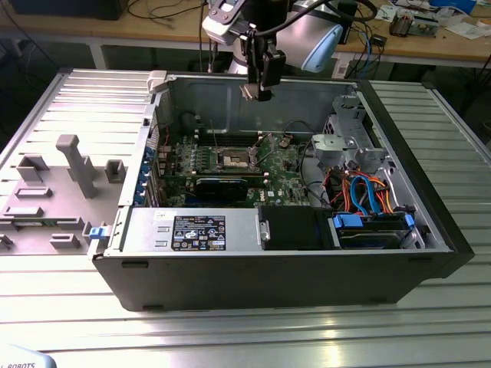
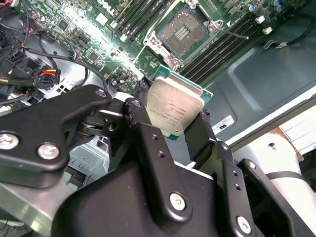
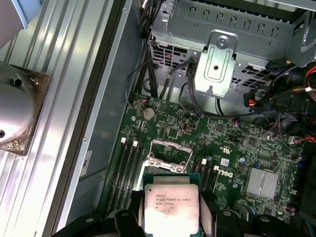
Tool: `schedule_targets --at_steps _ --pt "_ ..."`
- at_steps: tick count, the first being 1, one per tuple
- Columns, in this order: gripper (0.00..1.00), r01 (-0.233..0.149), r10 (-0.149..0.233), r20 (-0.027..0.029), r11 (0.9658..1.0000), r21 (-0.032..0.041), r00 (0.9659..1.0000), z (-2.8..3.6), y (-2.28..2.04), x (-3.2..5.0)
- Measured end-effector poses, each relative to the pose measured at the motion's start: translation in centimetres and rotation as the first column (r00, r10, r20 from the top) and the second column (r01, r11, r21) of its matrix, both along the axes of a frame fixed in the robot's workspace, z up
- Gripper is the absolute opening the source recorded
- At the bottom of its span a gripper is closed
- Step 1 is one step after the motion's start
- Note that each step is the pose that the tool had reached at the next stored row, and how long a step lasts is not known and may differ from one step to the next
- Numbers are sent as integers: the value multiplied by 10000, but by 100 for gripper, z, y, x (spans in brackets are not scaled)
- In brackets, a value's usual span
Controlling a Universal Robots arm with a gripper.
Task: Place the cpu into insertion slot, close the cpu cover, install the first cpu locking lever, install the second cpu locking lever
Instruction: 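Place the cpu into insertion slot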
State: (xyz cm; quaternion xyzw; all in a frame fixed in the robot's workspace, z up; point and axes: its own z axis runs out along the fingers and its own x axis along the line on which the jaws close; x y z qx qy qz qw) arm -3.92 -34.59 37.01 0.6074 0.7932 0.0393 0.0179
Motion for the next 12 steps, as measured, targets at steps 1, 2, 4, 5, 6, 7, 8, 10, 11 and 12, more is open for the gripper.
schedule_targets --at_steps 1,2,4,5,6,7,8,10,11,12 --pt "54 11 -11 -1 10000 -1 10000 -1 0 -1" --pt "54 32 -32 0 10000 0 10000 -5 0 -4" --pt "54 140 -140 1 9999 1 9999 -22 0 -6" --pt "54 361 -361 0 9993 0 9993 -35 0 -6" --pt "54 612 -612 0 9981 1 9981 -49 0 -7" --pt "54 781 -781 0 9969 0 9969 -55 0 -7" --pt "54 878 -878 0 9961 0 9961 -58 0 -7" --pt "54 1175 -1175 0 9931 0 9931 -68 0 -7" --pt "54 1359 -1359 0 9907 1 9907 -73 0 -7" --pt "54 1408 -1408 0 9900 0 9900 -73 0 -7"
